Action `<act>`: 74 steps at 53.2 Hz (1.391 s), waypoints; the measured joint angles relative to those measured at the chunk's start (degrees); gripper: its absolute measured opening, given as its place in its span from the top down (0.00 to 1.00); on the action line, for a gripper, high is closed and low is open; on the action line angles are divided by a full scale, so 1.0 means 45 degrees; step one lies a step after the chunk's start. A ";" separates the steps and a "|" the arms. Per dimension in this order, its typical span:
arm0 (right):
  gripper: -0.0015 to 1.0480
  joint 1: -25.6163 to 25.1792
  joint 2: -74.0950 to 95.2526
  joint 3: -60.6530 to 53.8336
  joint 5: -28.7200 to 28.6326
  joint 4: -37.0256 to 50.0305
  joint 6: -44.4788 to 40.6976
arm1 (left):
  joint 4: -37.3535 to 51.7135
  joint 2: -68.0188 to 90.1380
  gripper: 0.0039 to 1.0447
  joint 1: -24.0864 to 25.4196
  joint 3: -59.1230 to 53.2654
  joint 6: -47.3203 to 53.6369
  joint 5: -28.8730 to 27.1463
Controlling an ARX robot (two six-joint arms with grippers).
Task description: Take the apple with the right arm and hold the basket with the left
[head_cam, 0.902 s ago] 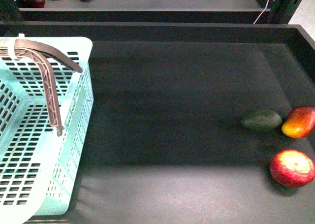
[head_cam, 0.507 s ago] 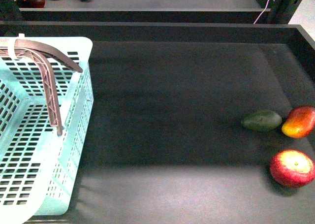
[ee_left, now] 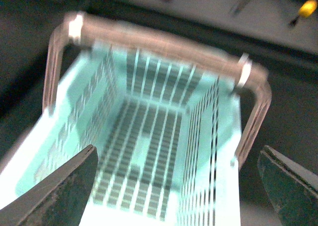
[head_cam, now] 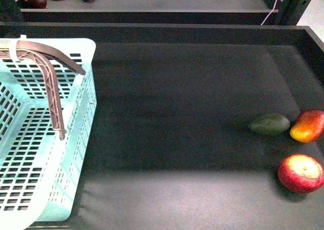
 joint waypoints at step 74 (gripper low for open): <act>0.08 0.0000 -0.0005 0.0000 -0.0005 0.0000 0.0000 | 0.9398 1.9263 0.37 0.1899 0.7781 -1.1181 0.2215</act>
